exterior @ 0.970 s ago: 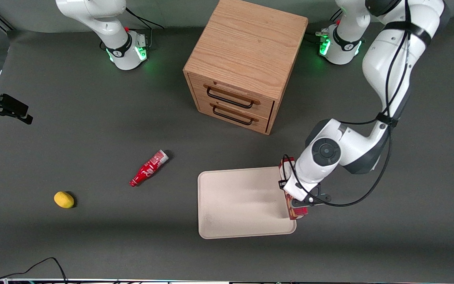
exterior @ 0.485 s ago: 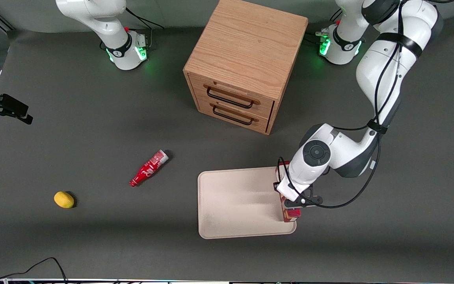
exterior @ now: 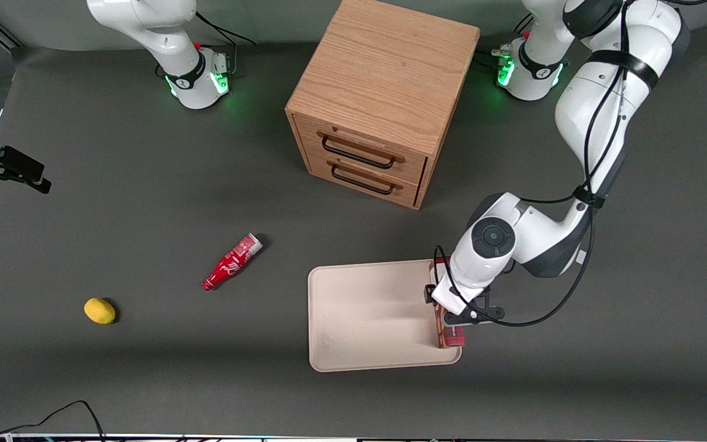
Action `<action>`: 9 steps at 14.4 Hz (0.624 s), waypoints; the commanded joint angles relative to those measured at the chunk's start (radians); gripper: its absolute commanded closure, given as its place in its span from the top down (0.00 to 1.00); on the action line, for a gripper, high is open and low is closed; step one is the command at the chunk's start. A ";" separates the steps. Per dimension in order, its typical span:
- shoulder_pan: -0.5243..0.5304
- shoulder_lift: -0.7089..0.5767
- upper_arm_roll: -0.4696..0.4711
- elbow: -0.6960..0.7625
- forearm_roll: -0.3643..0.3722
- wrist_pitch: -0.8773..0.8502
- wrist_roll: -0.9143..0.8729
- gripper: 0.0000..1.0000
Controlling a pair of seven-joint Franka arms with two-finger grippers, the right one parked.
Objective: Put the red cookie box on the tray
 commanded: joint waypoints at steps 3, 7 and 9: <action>0.031 -0.196 -0.028 -0.008 -0.116 -0.235 -0.014 1.00; 0.051 -0.420 0.051 -0.001 -0.340 -0.472 0.154 1.00; 0.049 -0.520 0.149 0.002 -0.444 -0.570 0.291 1.00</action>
